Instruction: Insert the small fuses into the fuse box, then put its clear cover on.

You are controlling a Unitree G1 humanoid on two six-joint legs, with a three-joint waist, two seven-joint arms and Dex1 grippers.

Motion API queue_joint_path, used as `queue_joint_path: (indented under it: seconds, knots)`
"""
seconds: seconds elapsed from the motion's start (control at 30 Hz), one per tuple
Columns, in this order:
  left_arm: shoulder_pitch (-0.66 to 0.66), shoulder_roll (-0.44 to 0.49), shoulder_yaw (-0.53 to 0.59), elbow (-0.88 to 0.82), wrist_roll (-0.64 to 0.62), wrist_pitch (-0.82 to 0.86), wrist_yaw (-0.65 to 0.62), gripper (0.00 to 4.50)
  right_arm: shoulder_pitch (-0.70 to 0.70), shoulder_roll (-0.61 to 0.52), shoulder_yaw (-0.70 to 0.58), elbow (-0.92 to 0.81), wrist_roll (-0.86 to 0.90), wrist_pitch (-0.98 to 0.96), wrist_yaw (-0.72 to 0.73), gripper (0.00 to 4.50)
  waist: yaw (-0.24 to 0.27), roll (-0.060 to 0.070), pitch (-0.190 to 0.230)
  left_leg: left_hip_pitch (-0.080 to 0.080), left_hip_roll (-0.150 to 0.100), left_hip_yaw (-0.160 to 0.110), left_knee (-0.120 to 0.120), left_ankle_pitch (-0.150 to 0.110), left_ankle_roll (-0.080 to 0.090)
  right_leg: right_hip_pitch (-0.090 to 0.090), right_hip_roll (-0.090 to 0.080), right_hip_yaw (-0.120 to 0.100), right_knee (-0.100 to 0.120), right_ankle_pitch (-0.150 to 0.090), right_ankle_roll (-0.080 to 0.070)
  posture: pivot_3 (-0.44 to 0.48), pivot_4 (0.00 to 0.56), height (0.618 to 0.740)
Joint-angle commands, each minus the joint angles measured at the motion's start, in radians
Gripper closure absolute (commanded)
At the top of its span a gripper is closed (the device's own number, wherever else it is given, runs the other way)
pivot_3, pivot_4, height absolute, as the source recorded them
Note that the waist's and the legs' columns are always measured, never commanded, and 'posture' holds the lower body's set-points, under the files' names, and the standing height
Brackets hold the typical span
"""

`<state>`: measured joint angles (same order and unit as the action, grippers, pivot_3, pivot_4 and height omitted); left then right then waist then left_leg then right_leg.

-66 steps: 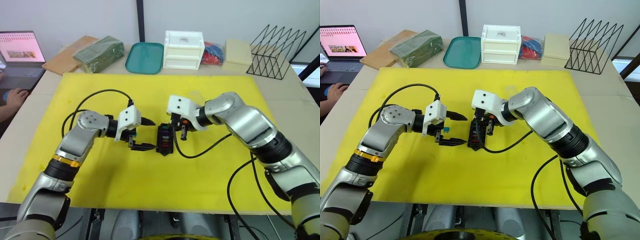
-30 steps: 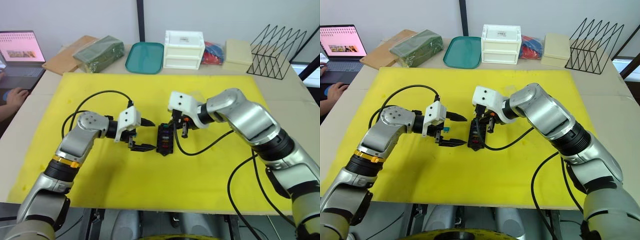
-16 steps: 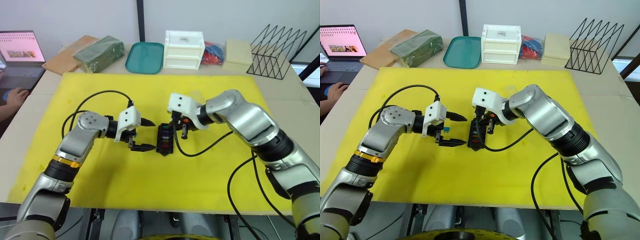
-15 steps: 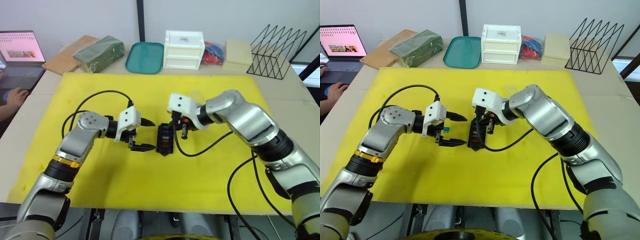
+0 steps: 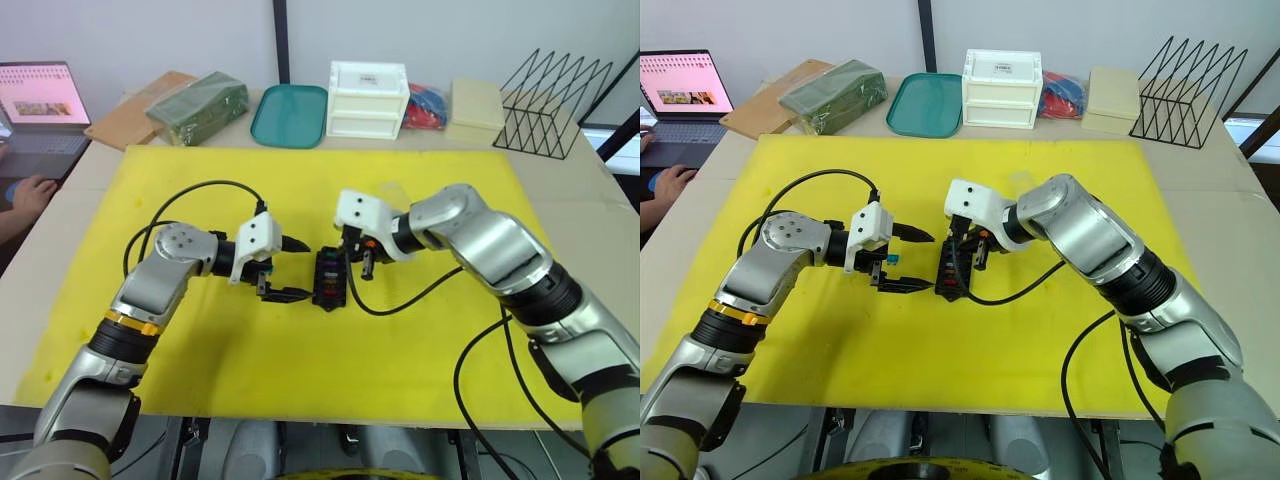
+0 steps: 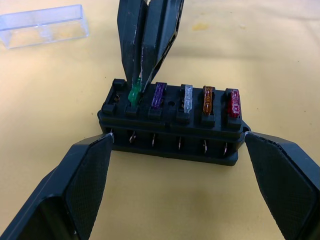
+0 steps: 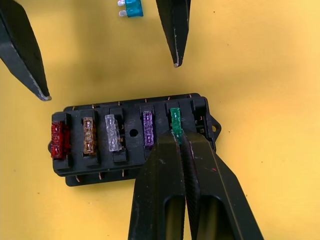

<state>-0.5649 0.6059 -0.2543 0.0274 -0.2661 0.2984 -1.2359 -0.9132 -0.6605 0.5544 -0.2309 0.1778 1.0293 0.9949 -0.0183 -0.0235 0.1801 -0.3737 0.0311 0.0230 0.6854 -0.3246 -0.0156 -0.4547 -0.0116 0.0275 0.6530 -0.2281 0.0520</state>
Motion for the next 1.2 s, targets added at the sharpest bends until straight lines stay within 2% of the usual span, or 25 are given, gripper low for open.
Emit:
queue_joint_path:
  seconds: [0.03, 0.5, 0.63, 1.2]
  knots:
    - [-0.017, -0.003, 0.022, -0.017, -0.007, -0.007, 0.003, 0.04, 0.022, -0.002, 0.05, -0.004, -0.012, 0.0, 0.013, 4.5, 0.0, 0.0, 0.0, 0.0, 0.0, 0.0, 0.0, 0.0, 0.0, 0.0, 0.0, 0.0, 0.0, 0.0, 0.0, 0.0, 0.15, 0.74]
    - [-0.018, -0.008, 0.022, -0.013, -0.005, -0.01, 0.006, 0.04, -0.012, 0.009, 0.054, 0.049, -0.043, -0.034, 0.056, 4.5, -0.001, 0.0, 0.0, 0.001, 0.0, 0.0, 0.0, 0.0, 0.0, 0.002, 0.0, 0.0, 0.0, 0.0, 0.0, 0.0, 0.15, 0.74]
    - [-0.017, -0.008, 0.024, -0.012, -0.004, -0.01, 0.006, 0.0, -0.028, 0.013, 0.033, 0.04, -0.036, -0.026, 0.063, 3.48, 0.0, 0.0, 0.0, 0.001, 0.0, 0.0, 0.0, 0.0, 0.0, 0.002, 0.0, 0.0, 0.0, 0.0, 0.0, 0.0, 0.15, 0.74]
    - [-0.024, -0.008, 0.025, -0.001, 0.0, -0.02, 0.006, 0.0, -0.094, -0.01, -0.103, -0.017, 0.043, 0.017, 0.074, 3.48, 0.001, 0.0, 0.0, 0.0, 0.0, 0.0, 0.0, 0.0, 0.0, 0.001, 0.0, 0.0, -0.001, 0.0, 0.0, 0.0, 0.15, 0.74]
